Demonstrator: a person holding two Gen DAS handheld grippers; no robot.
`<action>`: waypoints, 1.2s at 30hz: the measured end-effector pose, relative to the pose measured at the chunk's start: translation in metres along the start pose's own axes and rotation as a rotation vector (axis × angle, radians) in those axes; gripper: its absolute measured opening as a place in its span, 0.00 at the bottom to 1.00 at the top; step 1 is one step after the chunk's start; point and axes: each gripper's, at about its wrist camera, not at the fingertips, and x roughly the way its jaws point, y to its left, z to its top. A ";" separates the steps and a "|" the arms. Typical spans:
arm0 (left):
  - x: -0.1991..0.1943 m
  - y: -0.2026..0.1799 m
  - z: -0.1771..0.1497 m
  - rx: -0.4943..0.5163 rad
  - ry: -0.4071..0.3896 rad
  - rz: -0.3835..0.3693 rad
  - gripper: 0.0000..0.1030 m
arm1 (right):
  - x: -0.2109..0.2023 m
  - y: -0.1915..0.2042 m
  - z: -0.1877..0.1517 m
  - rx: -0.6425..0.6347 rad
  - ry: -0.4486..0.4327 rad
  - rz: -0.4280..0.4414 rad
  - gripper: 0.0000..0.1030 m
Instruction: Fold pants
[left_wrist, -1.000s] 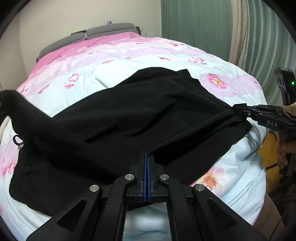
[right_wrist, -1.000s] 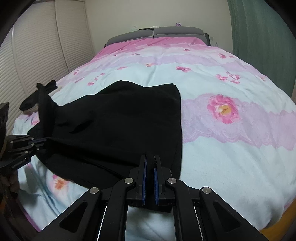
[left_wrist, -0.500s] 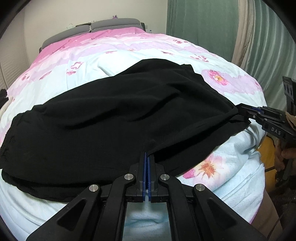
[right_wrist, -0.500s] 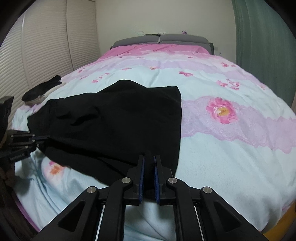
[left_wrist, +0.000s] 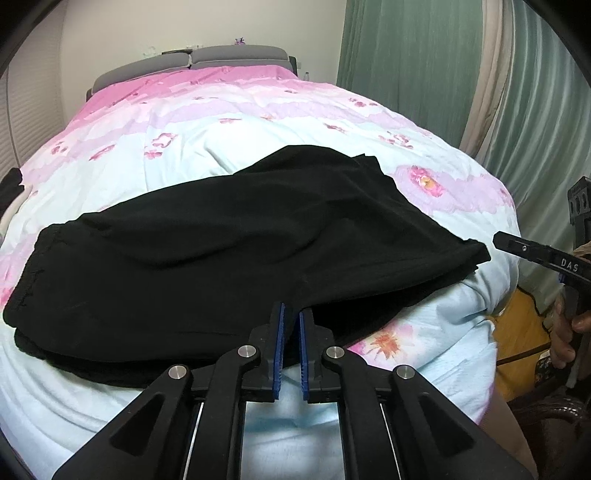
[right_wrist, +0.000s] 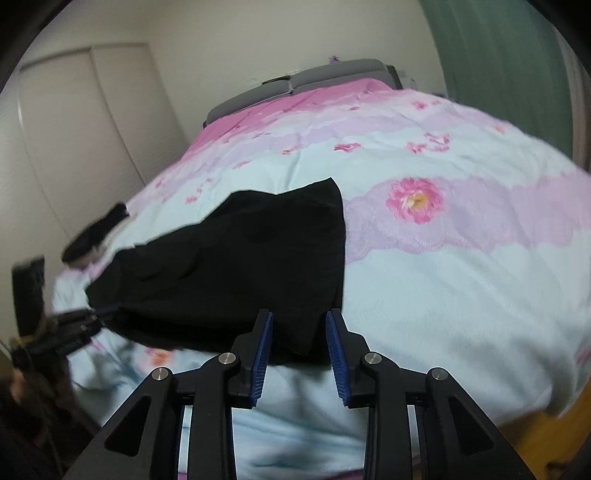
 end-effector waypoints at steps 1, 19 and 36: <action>-0.002 0.001 -0.001 -0.004 0.002 -0.002 0.10 | -0.003 0.000 0.000 0.028 0.004 0.001 0.37; 0.014 -0.015 0.109 0.239 -0.044 -0.114 0.31 | 0.001 0.000 0.011 0.337 0.079 -0.074 0.39; 0.194 -0.116 0.258 0.940 0.270 -0.550 0.31 | -0.002 0.012 0.007 0.580 -0.154 -0.352 0.39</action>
